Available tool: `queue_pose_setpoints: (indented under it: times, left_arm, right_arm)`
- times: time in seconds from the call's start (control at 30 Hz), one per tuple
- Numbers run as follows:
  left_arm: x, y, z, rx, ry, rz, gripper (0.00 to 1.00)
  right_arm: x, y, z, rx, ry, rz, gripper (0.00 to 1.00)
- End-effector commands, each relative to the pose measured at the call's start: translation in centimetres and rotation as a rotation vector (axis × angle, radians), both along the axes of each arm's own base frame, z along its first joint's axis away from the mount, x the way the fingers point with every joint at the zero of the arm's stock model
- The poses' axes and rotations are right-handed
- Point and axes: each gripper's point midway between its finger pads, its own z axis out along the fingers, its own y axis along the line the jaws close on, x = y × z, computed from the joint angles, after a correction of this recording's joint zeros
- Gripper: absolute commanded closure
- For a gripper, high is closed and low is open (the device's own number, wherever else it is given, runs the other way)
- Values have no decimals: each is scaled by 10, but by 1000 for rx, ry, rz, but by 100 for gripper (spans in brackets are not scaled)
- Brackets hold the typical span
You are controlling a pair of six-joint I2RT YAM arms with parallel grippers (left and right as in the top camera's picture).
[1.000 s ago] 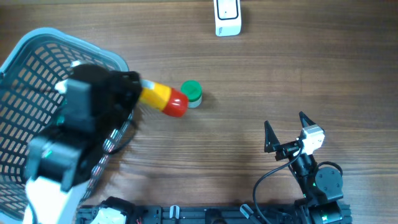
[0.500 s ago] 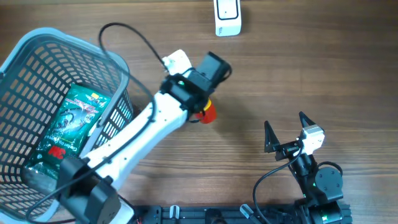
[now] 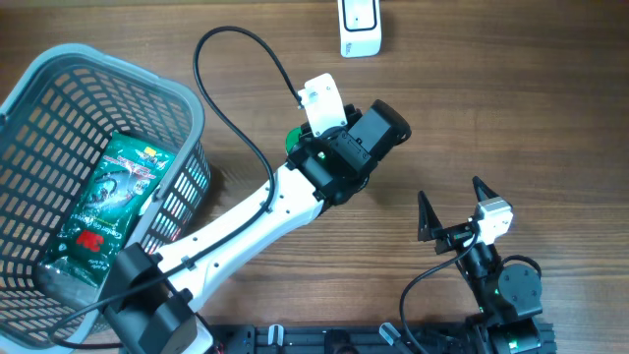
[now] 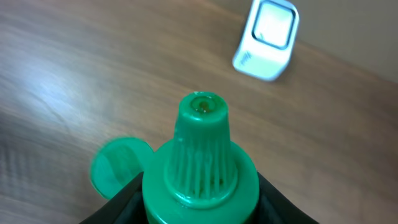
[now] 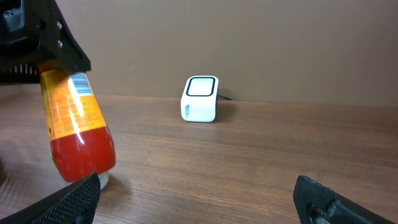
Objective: Scan the item barcode
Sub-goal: 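Carry the sauce bottle with the left gripper and stand it beside the jar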
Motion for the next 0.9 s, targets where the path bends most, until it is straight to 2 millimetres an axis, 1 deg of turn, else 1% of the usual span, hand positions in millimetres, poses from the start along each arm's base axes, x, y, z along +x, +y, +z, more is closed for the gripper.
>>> queue_pose_setpoints:
  times: [0.0, 0.03, 0.1, 0.13, 0.27, 0.33, 0.37, 0.47, 0.6, 0.7, 0.87]
  left_arm:
    - [-9, -26, -9, -75, 95, -118, 61]
    - [-12, -32, -15, -47, 122, -185, 61]
    - [-13, -36, -30, 4, 161, -235, 61]
    - [-13, -36, -38, 23, 179, -235, 61]
    - [-15, -35, -82, 133, 271, -264, 61]
    - [-15, -35, -98, 158, 300, -262, 59]
    - [-15, -35, -102, 165, 307, -261, 58]
    - [-16, -36, -110, 169, 326, -266, 55]
    - [-17, -37, -110, 166, 329, -269, 54]
    - [-21, -43, -114, 134, 355, -291, 54]
    - [-21, -44, -115, 134, 359, -292, 52]
  right_arm:
    - [0, 1, 1, -10, -8, 4, 0]
    - [0, 1, 1, -9, -8, 4, 0]
    - [0, 1, 1, -9, -8, 4, 0]
    - [0, 1, 1, -10, -8, 4, 0]
    - [0, 1, 1, -9, -8, 4, 0]
    - [0, 1, 1, -9, -8, 4, 0]
    - [0, 1, 1, -10, -8, 4, 0]
    - [0, 1, 1, -9, -8, 4, 0]
    - [0, 1, 1, -10, -8, 4, 0]
    - [0, 1, 1, -9, -8, 4, 0]
    - [0, 1, 1, -10, -8, 4, 0]
